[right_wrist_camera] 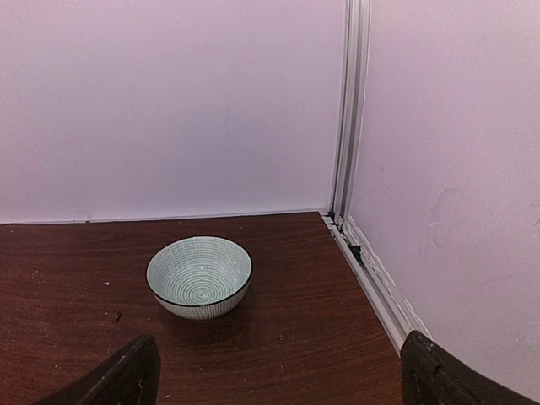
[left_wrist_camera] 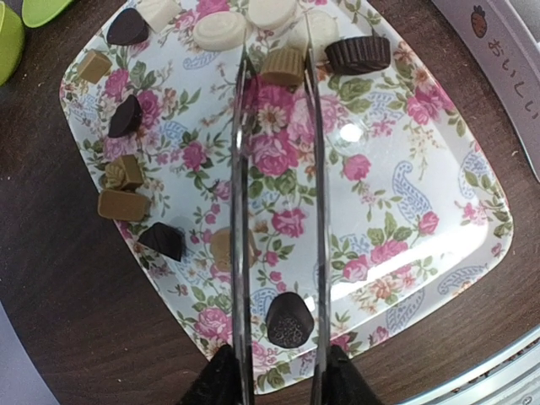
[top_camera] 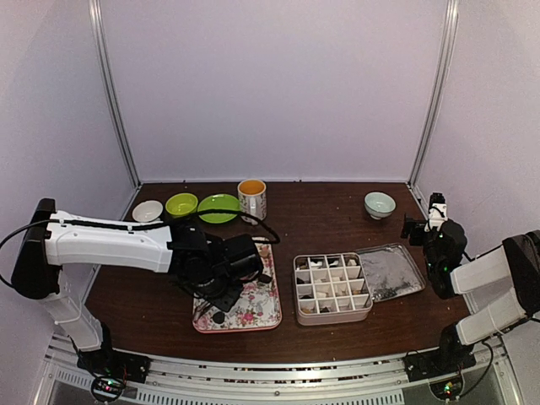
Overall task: Pack the chocolate
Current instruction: Pick up the fake chocolate from the plate.
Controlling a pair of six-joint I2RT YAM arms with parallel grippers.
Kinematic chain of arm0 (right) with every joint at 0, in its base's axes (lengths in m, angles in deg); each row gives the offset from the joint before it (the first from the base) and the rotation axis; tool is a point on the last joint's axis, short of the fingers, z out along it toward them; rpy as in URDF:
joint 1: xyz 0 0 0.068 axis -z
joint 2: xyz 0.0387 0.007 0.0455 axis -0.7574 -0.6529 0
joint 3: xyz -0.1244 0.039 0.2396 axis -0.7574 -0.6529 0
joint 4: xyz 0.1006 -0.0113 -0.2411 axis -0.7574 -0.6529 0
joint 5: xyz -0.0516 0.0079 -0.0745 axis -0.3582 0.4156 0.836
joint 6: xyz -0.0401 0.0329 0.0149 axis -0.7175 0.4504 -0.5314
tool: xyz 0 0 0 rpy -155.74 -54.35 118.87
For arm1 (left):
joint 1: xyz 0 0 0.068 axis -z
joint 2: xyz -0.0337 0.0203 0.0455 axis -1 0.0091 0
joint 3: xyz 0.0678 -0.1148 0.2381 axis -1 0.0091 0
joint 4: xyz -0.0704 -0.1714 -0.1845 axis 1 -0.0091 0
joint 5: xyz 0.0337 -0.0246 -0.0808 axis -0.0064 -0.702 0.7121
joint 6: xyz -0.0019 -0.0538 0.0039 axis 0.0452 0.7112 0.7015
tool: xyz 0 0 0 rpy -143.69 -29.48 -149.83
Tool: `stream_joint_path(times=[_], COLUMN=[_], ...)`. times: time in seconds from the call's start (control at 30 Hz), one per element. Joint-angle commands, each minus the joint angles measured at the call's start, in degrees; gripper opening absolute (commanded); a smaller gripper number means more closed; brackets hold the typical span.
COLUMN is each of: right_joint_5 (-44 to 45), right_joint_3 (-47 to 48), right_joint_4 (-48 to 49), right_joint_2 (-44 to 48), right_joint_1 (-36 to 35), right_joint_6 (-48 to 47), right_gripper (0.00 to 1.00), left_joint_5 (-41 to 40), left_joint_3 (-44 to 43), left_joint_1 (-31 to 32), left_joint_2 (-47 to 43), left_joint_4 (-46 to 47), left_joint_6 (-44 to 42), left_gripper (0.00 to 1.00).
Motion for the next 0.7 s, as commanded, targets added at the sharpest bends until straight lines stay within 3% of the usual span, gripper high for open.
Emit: stream_joint_path(times=[0.0, 0.67], right_joint_5=[0.01, -0.06], right_joint_3=[0.76, 0.82], right_joint_4=[-0.01, -0.01], right_joint_2=[-0.14, -0.10], right_joint_1=[0.38, 0.38], right_joint_6=[0.03, 0.03], right_gripper=[1.00, 1.00], left_joint_5=[-1.06, -0.24], left_joint_3=[-1.33, -3.21], left_joint_1=[-0.33, -0.34], left_joint_2=[0.50, -1.36], left_joint_4=[1.93, -0.75], left_joint_6=[-0.75, -0.55], left_gripper=[0.33, 0.23])
